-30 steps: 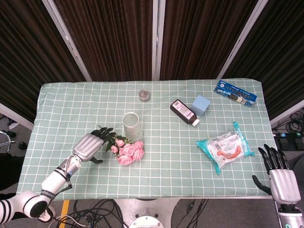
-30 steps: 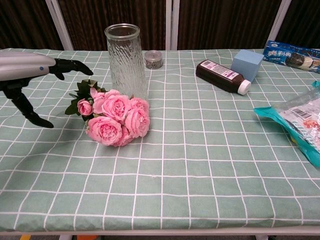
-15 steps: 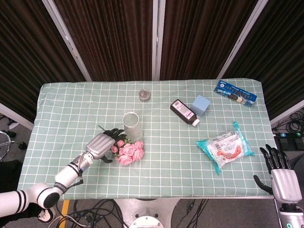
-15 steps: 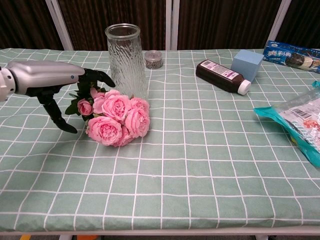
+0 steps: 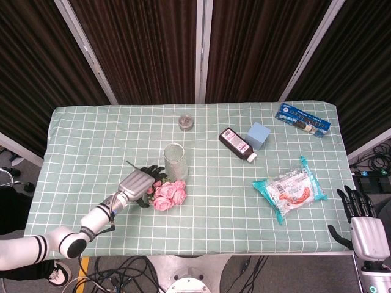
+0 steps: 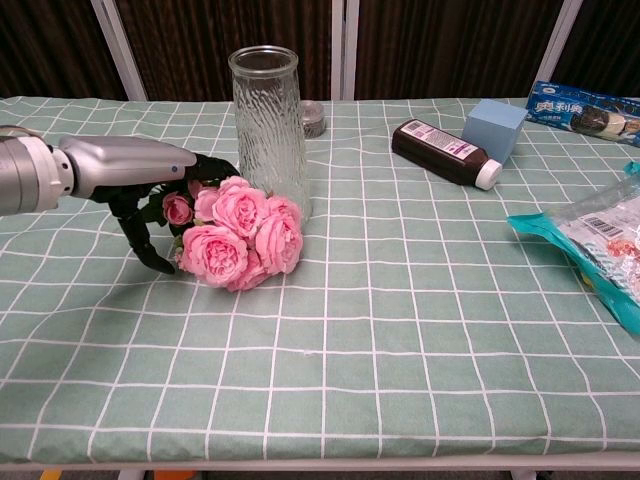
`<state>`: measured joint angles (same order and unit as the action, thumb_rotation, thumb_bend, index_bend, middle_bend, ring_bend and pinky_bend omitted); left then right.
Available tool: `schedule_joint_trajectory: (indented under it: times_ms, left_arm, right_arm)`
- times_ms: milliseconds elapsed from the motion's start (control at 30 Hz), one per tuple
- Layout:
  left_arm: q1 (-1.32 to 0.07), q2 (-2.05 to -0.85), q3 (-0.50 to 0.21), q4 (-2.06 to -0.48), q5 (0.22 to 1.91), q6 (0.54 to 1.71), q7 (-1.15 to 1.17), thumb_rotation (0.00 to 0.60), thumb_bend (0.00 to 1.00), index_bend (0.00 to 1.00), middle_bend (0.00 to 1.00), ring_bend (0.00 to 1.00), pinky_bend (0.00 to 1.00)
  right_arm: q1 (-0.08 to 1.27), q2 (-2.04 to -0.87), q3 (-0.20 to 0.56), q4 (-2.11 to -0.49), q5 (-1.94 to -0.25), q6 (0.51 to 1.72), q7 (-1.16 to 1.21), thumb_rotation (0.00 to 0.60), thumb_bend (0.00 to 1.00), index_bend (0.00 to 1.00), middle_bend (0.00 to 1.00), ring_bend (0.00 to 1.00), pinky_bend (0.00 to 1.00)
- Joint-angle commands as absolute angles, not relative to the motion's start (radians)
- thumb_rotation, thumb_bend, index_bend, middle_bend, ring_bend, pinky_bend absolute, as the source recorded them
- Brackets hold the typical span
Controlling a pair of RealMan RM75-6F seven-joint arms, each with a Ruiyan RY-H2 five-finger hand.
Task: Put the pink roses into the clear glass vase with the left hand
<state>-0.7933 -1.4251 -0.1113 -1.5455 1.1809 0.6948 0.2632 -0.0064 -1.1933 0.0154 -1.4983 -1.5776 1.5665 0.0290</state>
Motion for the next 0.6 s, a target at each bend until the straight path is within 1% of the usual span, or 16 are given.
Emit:
schedule_joint_trajectory:
  times_ms: [33,167,300,467,533,600]
  left_arm:
    - [-0.799,-1.429,-0.105,-1.534,1.183,0.693,0.257,0.600,0.10,0.08,0.05,0.01,0.20]
    - [-0.799,-1.442,-0.095,-1.512,1.198,0.704,0.241,0.600,0.10,0.15,0.11,0.06,0.23]
    - [-0.803,-1.449,-0.083,-1.496,1.208,0.698,0.224,0.600,0.10,0.21,0.13,0.07,0.23]
    - [-0.804,-1.454,-0.069,-1.486,1.230,0.708,0.217,0.600,0.11,0.24,0.17,0.11,0.26]
    - [-0.800,-1.457,-0.068,-1.483,1.242,0.722,0.207,0.600,0.11,0.26,0.20,0.15,0.28]
    - [-0.796,-1.461,-0.067,-1.477,1.258,0.739,0.198,0.600,0.12,0.30,0.27,0.21,0.32]
  right_arm:
    - [-0.007,-1.193,0.017,-1.496,-1.574,1.566,0.032,0.600,0.17,0.01,0.01,0.00,0.00]
    - [-0.007,-1.196,0.017,-1.491,-1.568,1.560,0.035,0.600,0.17,0.01,0.01,0.00,0.00]
    - [-0.007,-1.198,0.018,-1.488,-1.567,1.559,0.035,0.600,0.17,0.01,0.01,0.00,0.00]
    - [-0.009,-1.196,0.020,-1.490,-1.566,1.564,0.033,0.600,0.17,0.01,0.01,0.00,0.00]
    - [-0.010,-1.195,0.020,-1.491,-1.565,1.565,0.032,0.600,0.17,0.01,0.01,0.00,0.00]
    - [-0.010,-1.194,0.020,-1.491,-1.565,1.564,0.032,0.600,0.17,0.01,0.01,0.00,0.00]
